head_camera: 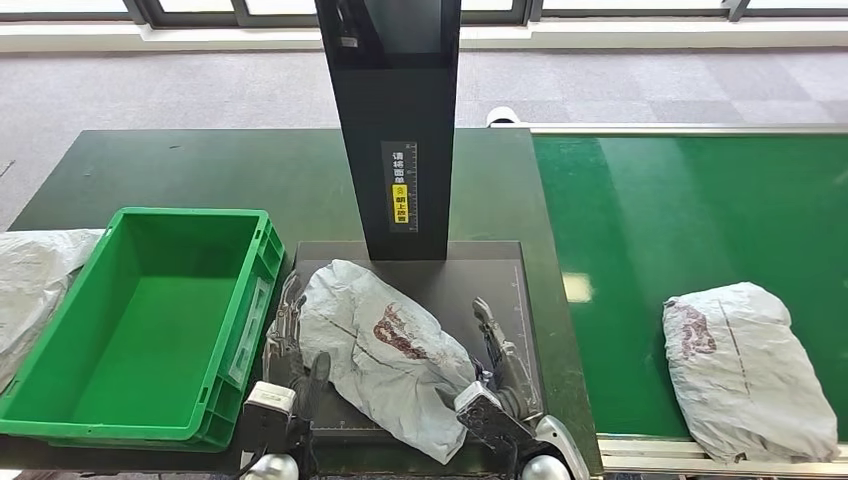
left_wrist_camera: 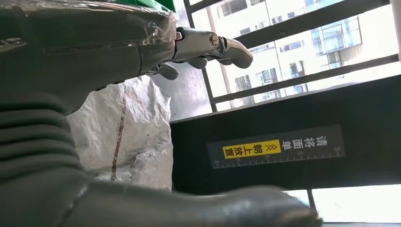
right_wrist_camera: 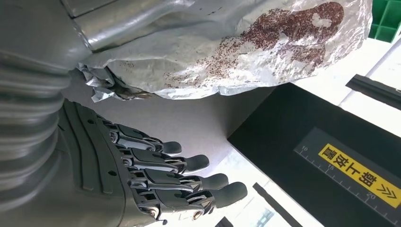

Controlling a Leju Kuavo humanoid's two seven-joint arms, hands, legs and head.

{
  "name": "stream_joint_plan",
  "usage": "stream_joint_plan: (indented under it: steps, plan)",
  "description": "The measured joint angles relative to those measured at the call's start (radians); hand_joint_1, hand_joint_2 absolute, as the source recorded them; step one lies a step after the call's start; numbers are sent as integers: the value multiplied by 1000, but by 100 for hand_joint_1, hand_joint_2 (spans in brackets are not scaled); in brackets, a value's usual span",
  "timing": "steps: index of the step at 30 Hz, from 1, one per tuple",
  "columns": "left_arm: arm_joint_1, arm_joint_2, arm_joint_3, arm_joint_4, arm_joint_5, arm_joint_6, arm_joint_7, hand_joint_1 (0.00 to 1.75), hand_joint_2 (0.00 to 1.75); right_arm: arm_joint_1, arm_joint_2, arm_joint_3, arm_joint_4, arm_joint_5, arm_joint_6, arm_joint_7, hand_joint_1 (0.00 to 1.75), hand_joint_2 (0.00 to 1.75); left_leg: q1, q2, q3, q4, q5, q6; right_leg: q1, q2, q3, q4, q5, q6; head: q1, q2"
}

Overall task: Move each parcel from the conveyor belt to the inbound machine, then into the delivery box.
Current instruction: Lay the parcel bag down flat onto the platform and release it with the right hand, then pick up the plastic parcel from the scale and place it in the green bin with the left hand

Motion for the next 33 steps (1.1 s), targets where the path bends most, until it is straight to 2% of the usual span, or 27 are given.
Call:
stream_joint_plan:
  steps: [4, 11, 24, 26, 28, 30, 33]
  plan:
    - [-6, 1, -2, 15, -21, 3, 3, 0, 175, 5, -3, 0, -10, -2, -1, -3, 0, 175, 0, 0, 0, 0, 0, 0, 0, 0, 0, 0, 0, 0, 0, 0]
    - [-55, 1, -3, 149, -311, 51, 123, 0, 175, 39, -15, 1, -66, -24, -19, -23, 0, 175, 0, 0, 0, 0, 0, 0, 0, 0, 0, 0, 0, 0, 0, 0]
    - [-80, 0, -3, 240, -329, 55, 132, 0, 175, 61, -28, 2, -116, -29, -19, -24, 0, 175, 0, 0, 0, 0, 0, 0, 0, 0, 0, 0, 0, 0, 0, 0]
    - [-81, 0, -3, 244, -337, 58, 137, 0, 87, 62, -29, 2, -118, -29, -19, -24, 0, 175, 0, 0, 0, 0, 0, 0, 0, 0, 0, 0, 0, 0, 0, 0]
    - [-84, 1, -5, 251, -386, 71, 166, 0, 87, 64, -31, 4, -125, -34, -20, -25, 0, 175, 0, 0, 0, 0, 0, 0, 0, 0, 0, 0, 0, 0, 0, 0]
    - [-89, 0, -7, 263, -466, 87, 204, 0, 175, 68, -35, 12, -146, -50, -21, -27, 0, 175, 0, 0, 0, 0, 0, 0, 0, 0, 0, 0, 0, 0, 0, 0]
    - [-100, -3, -8, 294, -552, 101, 241, 0, 175, 81, -49, 37, -200, -95, -26, -29, 0, 175, 0, 0, 0, 0, 0, 0, 0, 0, 0, 0, 0, 0, 0, 0]
